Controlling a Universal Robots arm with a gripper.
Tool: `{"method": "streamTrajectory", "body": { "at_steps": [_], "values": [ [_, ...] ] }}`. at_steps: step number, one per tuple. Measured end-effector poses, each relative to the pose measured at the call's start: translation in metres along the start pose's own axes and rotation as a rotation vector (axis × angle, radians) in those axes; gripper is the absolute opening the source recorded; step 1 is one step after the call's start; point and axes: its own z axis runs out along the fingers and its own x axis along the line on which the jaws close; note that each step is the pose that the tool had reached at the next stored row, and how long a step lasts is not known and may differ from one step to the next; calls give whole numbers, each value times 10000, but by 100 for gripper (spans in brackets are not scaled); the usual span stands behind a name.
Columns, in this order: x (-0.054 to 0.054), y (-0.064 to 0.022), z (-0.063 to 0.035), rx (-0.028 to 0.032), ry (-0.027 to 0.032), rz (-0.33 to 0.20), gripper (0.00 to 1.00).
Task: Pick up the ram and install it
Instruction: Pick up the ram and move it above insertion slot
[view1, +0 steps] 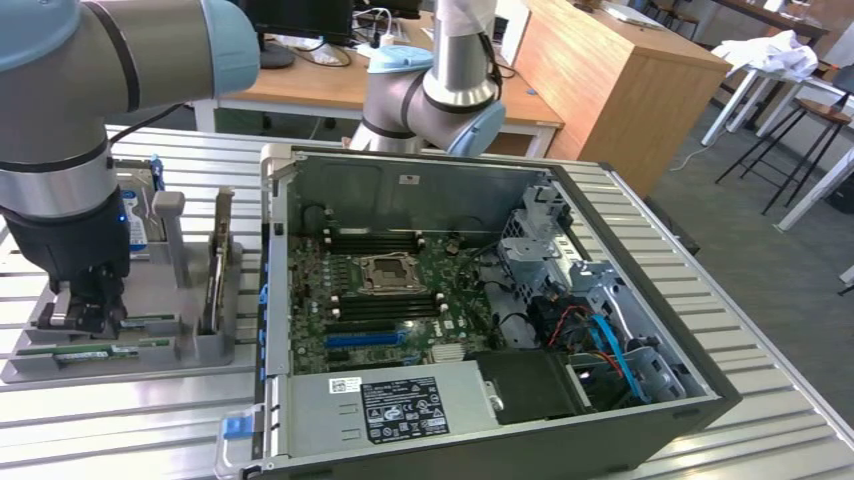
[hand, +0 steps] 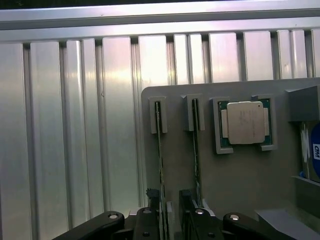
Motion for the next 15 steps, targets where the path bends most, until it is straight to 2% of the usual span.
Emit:
{"method": "streamTrajectory", "body": {
  "at_steps": [15],
  "values": [
    [26, -2, 47, -3, -2, -5, 30]
  ]
}}
